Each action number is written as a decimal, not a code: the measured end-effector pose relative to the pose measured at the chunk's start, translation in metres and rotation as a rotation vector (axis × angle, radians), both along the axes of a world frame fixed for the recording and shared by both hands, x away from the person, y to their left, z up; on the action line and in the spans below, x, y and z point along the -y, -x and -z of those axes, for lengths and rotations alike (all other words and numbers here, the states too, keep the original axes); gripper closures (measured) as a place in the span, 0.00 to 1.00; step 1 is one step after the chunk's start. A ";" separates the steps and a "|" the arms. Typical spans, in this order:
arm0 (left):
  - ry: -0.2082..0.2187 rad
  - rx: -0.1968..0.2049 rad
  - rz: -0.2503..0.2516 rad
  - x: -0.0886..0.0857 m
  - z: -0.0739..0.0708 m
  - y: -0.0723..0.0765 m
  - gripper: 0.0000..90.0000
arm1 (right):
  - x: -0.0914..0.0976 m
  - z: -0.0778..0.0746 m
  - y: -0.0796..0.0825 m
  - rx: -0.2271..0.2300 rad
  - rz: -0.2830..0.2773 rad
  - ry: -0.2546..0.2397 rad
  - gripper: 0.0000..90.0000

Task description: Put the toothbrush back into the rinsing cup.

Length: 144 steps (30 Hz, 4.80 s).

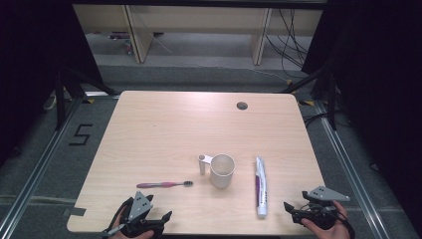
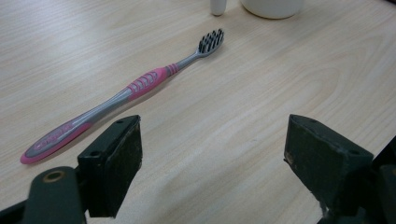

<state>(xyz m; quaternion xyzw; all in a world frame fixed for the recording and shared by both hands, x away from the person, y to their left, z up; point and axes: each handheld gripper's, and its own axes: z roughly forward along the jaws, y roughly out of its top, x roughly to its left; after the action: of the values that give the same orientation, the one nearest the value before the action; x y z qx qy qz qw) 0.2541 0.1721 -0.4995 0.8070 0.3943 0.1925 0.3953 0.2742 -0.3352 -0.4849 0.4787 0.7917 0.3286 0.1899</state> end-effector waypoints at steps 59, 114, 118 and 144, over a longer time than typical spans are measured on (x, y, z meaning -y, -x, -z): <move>-0.359 -0.179 0.240 0.004 -0.036 -0.091 0.54 | -0.007 0.007 -0.002 -0.036 -0.083 -0.014 0.26; -0.587 -0.464 0.369 0.037 -0.020 -0.145 0.89 | -0.012 0.011 -0.001 -0.045 -0.109 0.001 0.26; -0.589 -0.469 0.367 0.037 -0.020 -0.146 0.89 | -0.012 0.011 -0.001 -0.048 -0.111 -0.004 0.26; -0.476 -0.380 0.302 0.019 -0.052 -0.148 0.91 | -0.013 0.010 0.000 -0.081 -0.091 -0.017 0.26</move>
<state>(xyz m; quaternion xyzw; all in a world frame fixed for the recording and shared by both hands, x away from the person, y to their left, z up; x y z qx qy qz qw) 0.4021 0.1530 -0.4478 0.9474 0.2808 0.0644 0.1393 0.2743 -0.3224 -0.4949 0.4570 0.8167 0.3241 0.1384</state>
